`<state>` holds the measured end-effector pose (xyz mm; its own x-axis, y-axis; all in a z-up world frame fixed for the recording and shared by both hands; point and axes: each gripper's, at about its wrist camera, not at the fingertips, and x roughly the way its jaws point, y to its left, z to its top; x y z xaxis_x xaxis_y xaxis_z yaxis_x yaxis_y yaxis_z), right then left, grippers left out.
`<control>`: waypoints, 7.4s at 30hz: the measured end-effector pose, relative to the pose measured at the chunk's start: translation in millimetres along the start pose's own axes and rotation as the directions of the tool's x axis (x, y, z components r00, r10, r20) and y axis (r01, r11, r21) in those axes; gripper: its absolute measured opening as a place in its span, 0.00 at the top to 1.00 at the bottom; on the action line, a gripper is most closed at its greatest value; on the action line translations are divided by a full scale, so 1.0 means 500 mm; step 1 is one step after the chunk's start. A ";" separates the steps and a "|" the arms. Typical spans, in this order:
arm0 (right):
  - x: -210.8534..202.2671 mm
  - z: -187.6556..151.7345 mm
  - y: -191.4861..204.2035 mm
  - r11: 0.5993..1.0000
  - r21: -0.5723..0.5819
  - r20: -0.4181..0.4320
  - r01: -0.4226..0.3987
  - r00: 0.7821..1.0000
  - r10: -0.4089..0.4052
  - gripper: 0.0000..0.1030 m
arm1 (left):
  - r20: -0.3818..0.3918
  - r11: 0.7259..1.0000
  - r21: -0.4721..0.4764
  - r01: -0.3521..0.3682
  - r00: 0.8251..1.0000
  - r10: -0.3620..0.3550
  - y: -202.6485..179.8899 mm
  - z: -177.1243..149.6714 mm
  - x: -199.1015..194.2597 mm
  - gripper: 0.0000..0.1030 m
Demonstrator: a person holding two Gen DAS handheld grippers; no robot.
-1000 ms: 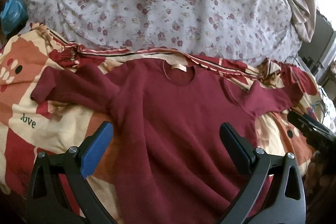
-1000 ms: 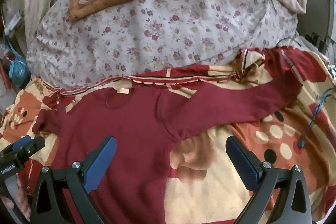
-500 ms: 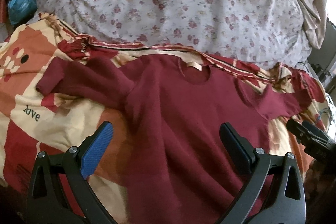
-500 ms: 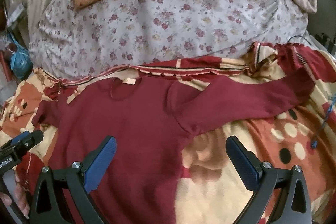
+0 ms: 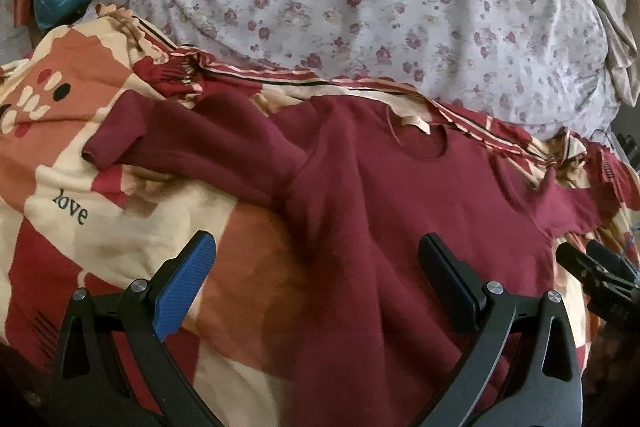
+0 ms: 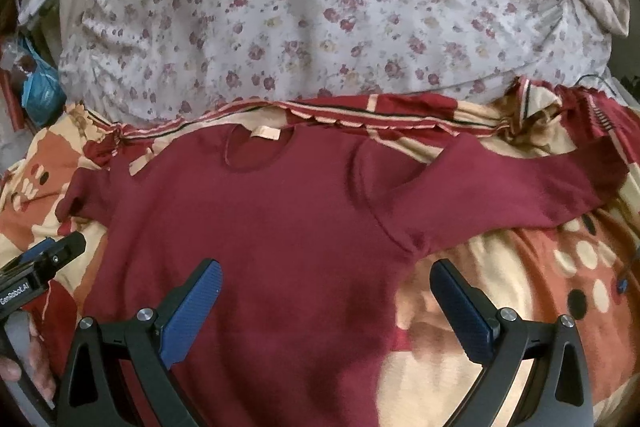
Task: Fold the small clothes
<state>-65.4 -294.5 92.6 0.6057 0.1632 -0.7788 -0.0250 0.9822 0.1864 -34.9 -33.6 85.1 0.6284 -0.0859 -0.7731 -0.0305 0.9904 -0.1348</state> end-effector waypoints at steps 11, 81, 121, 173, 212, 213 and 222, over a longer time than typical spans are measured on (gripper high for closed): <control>0.033 0.018 0.050 0.999 -0.035 -0.007 -0.018 1.000 0.018 0.00 | 0.001 0.998 -0.033 -0.055 0.998 0.055 0.061 0.023 0.025 0.02; 0.130 0.022 0.074 0.978 -0.033 -0.065 -0.207 0.977 0.204 0.25 | 0.066 0.837 -0.545 -0.056 0.992 0.110 0.520 0.175 0.197 0.84; 0.090 0.074 -0.176 0.986 0.139 -0.014 -0.092 0.995 0.094 0.34 | -0.073 0.987 0.064 0.147 0.987 -0.143 0.055 0.030 0.055 0.33; 0.371 0.267 0.429 0.736 -0.408 -0.247 -0.541 0.841 0.481 0.96 | -0.106 0.956 -0.045 0.291 0.950 -0.294 0.162 0.073 0.152 0.91; 0.033 0.028 -0.522 0.885 0.422 -0.046 0.195 0.980 -0.194 0.51 | -0.062 0.993 -0.016 0.118 0.991 -0.119 0.080 0.113 0.036 0.33; 0.033 0.025 -0.553 0.863 0.460 -0.050 0.210 0.976 -0.211 0.51 | -0.057 0.993 -0.013 0.121 0.991 -0.122 0.076 0.116 0.033 0.33; 0.041 0.024 -0.741 0.728 0.649 -0.031 0.221 0.964 -0.265 0.62 | -0.122 0.990 -0.043 0.133 0.983 -0.138 0.054 0.111 0.083 0.33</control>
<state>-34.4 -656.0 14.6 0.5656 -0.1001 -0.8186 0.6316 0.6908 0.3520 33.4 -4.6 83.7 0.5270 -0.2340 -0.8170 0.0205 0.9646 -0.2630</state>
